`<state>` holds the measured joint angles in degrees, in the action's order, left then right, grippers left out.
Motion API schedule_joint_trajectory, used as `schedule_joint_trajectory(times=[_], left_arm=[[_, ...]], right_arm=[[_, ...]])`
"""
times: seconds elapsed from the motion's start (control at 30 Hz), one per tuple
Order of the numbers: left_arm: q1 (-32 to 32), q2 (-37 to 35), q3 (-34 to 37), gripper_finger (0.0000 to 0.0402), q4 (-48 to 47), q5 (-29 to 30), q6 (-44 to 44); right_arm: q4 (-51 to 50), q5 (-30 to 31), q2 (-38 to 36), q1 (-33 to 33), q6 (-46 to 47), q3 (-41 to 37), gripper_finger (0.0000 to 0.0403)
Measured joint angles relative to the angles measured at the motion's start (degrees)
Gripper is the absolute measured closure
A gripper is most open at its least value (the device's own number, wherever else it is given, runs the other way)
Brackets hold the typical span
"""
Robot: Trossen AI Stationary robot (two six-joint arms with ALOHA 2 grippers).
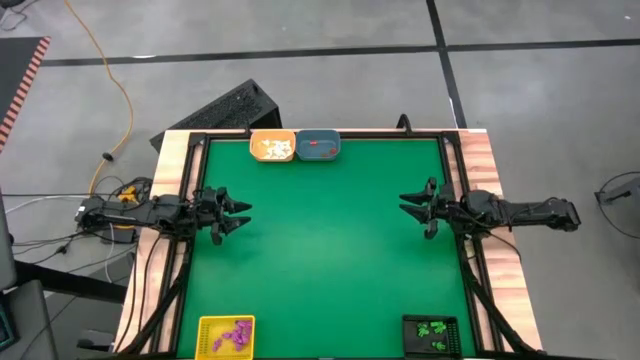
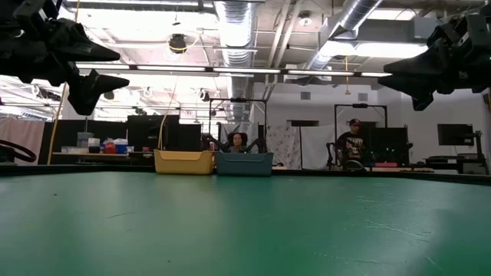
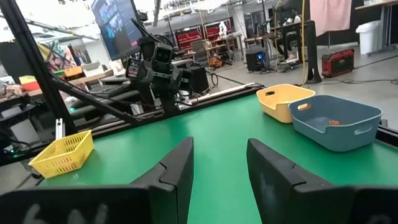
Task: Sort Halloween decoration
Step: Return to Home Position
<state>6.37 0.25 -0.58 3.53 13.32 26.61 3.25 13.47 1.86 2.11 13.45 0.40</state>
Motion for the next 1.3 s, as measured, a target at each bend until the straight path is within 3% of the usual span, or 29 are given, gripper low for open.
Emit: schedule_joint_trajectory(times=[1.3], left_arm=[[0.0, 0.0, 0.1, 0.0170, 0.0, 0.0, 0.6]], right_arm=[[-0.3, -0.1, 0.9, 0.0, 0.2, -0.1, 0.0253]])
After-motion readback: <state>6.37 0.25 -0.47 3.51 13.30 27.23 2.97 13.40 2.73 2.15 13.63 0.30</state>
